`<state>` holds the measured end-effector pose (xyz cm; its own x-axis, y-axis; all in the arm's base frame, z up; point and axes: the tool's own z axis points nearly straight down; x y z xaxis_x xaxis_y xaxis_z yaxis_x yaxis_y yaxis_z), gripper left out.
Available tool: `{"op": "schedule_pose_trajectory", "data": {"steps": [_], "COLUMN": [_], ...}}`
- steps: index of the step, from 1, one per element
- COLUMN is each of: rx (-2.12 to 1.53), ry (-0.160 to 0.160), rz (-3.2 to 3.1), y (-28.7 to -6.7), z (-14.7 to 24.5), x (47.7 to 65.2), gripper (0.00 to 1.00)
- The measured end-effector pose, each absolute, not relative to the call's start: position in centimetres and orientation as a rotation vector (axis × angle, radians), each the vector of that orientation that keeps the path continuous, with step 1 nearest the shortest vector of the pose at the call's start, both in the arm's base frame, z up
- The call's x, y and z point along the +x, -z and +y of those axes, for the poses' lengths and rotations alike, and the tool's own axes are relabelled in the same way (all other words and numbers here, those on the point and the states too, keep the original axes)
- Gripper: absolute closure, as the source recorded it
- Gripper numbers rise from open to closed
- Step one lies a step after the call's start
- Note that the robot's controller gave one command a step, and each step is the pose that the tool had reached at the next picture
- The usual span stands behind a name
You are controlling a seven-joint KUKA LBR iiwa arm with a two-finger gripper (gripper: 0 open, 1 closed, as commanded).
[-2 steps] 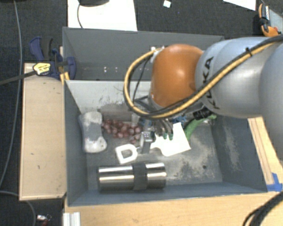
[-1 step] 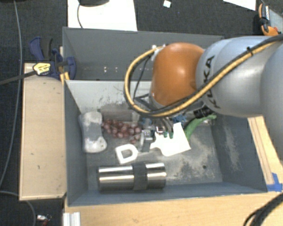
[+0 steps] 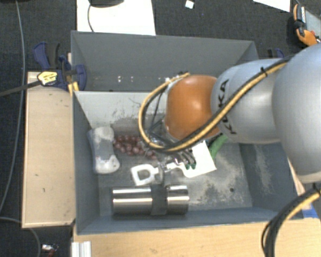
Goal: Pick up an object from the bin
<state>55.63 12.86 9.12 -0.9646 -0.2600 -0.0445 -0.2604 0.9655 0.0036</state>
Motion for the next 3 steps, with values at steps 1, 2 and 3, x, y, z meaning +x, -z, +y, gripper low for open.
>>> {"op": "schedule_pose_trajectory", "data": {"steps": [1,2,3], "rx": [-0.348,-0.451,-0.645], "ry": [-0.002,-0.009,-0.006], "rz": [3.122,3.077,3.026], "y": [-20.4,-11.2,-7.8], "z": [13.1,10.7,10.2], "x": [55.6,53.2,55.2], "gripper": [0.0,0.0,0.0]}}
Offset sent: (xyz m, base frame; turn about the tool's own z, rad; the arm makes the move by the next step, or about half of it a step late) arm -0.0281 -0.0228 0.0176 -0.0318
